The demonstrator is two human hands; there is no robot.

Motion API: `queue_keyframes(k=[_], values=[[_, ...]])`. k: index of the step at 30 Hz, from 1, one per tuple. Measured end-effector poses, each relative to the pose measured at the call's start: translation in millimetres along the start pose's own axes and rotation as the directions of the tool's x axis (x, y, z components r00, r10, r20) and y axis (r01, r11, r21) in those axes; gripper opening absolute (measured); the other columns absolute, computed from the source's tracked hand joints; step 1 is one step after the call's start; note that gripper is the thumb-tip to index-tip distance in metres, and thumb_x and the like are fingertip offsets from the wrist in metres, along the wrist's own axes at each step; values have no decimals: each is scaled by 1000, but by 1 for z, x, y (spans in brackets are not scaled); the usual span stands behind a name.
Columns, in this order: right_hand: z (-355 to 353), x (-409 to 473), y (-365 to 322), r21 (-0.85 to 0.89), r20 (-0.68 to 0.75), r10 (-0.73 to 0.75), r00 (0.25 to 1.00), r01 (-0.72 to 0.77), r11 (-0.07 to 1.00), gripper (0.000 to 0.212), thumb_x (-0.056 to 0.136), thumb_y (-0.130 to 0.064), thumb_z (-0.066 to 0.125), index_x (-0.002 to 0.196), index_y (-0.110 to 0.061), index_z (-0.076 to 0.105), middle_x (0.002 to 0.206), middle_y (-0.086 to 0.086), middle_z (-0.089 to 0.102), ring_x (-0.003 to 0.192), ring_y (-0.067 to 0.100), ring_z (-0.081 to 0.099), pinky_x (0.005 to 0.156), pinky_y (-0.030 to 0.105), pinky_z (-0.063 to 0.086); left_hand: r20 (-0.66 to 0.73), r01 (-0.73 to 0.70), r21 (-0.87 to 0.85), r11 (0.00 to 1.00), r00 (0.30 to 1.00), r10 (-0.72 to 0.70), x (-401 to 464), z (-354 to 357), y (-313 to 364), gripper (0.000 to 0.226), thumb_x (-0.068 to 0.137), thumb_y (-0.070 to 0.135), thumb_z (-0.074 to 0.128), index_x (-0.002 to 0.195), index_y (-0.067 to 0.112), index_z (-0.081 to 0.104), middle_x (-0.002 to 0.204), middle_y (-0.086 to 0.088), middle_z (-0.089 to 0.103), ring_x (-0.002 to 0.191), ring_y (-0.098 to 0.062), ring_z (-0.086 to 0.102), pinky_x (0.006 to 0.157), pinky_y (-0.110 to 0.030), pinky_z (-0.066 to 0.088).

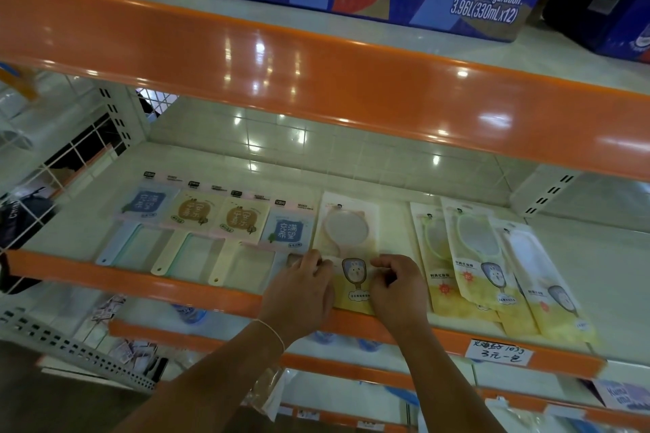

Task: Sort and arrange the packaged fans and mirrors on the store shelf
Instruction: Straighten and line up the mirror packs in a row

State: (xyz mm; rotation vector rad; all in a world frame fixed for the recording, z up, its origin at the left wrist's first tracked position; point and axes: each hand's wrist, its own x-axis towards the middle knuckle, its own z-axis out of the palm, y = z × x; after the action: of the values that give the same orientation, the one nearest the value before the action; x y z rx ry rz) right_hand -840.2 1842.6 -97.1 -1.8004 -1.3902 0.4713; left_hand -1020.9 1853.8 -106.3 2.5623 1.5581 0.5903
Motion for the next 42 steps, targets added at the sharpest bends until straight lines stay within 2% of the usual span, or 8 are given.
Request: queue_keyframes(k=[3,7,14,23,27,33,38,42], values=[[2,0,0,3,-23,1,1000,-1,1000,18,83,-5,62,96,-12,71,97,-3,63,80,1,56,71,4,40,0,3,12,1000,1000,-3,0,0,0,30,87,32,39,93,14,63,96,-5,55,65,-17,55,47,-27,46],[6,-1,2,-28,-31,-76,997,75,997,14,81,-6,66,94,-11,70,97,0,65,85,14,62,76,24,51,-4,-1,21,1000,1000,1,1,-1,0,29,86,32,41,94,15,63,99,-5,56,68,-18,56,47,-27,47],[8,0,6,-65,-6,-127,992,127,990,17,84,-7,64,98,-10,71,106,5,68,97,20,63,87,36,54,4,-35,-27,999,999,36,-1,1,-1,34,89,31,40,103,14,65,105,-4,62,71,-18,62,54,-27,50],[4,-1,2,-69,8,-98,995,98,993,19,83,-6,65,100,-9,71,108,4,68,97,19,64,87,29,51,-12,-50,-54,997,999,49,-2,0,-1,29,87,29,42,97,14,65,97,-3,60,64,-16,58,50,-24,41],[4,-1,1,-50,-4,-70,998,70,996,17,84,-9,65,100,-10,71,108,3,67,94,18,64,85,30,52,-26,-41,-79,996,999,39,-2,-1,0,28,87,29,42,97,14,64,99,-4,58,63,-18,57,48,-26,44],[-11,1,-5,122,-41,87,995,-82,989,20,88,-13,60,105,-20,69,100,-11,63,86,2,61,67,5,43,-101,-9,-147,989,995,-6,3,-11,3,28,89,29,43,98,15,65,96,0,56,61,-7,51,51,-15,37],[-42,11,0,130,-205,40,978,-14,991,18,89,-9,60,103,-16,69,94,-4,66,77,2,62,63,11,46,-130,-71,-198,978,990,46,27,-23,33,24,93,32,41,98,19,61,94,6,51,61,-6,51,50,-20,45],[-77,26,22,34,-342,24,939,-13,999,18,85,-9,60,100,-13,70,97,3,65,78,16,63,68,25,50,-139,-130,-249,960,985,97,50,-22,66,25,87,27,51,104,17,67,95,3,59,63,-12,59,52,-20,45]])
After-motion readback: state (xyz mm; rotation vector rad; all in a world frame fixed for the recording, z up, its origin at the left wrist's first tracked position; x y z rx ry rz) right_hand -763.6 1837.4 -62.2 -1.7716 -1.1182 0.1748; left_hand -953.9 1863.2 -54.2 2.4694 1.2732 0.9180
